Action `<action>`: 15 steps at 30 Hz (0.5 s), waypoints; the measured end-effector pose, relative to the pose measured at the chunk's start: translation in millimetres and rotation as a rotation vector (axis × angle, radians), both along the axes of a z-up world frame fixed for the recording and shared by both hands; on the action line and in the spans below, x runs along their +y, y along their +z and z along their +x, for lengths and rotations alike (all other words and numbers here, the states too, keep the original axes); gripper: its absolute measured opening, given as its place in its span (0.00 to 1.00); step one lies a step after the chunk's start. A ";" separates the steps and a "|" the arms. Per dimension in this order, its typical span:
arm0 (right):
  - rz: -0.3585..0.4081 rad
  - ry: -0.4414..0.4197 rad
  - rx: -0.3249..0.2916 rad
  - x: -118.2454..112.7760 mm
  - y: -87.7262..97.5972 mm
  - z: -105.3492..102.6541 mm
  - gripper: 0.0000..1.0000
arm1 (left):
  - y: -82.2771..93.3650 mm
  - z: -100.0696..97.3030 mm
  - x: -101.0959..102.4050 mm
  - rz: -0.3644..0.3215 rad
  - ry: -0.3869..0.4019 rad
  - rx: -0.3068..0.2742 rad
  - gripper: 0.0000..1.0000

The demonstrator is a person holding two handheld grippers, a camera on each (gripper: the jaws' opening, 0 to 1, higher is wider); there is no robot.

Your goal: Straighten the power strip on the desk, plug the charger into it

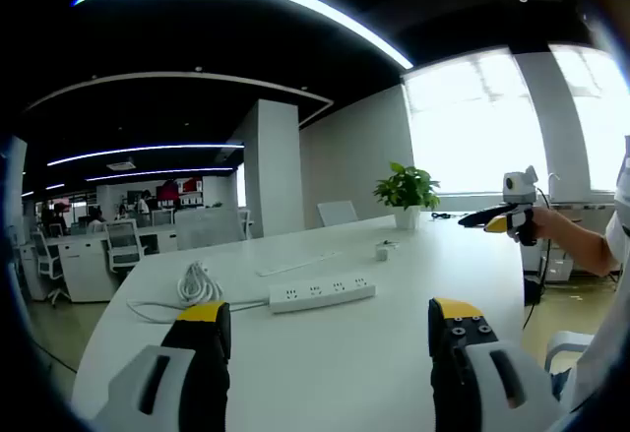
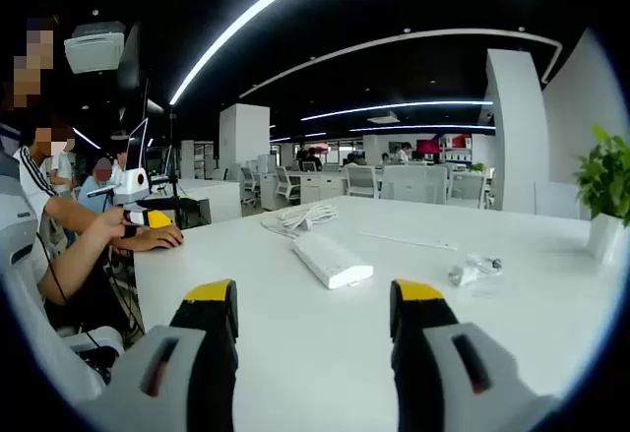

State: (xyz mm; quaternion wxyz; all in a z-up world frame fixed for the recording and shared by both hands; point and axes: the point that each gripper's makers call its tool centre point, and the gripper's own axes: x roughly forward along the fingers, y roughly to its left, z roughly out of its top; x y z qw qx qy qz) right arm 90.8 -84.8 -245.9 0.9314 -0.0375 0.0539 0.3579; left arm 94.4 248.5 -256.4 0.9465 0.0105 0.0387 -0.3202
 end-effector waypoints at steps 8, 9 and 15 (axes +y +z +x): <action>0.004 0.004 0.013 0.6 -5.2 4.4 0.62 | -3.2 5.6 -1.3 0.005 0.001 0.009 0.85; 0.004 0.005 0.013 0.5 -5.2 5.0 0.62 | -3.4 6.4 -2.2 0.006 0.000 0.010 0.85; 0.007 0.009 0.013 1.8 -5.9 8.3 0.62 | -4.3 9.4 -4.5 0.012 -0.002 0.011 0.85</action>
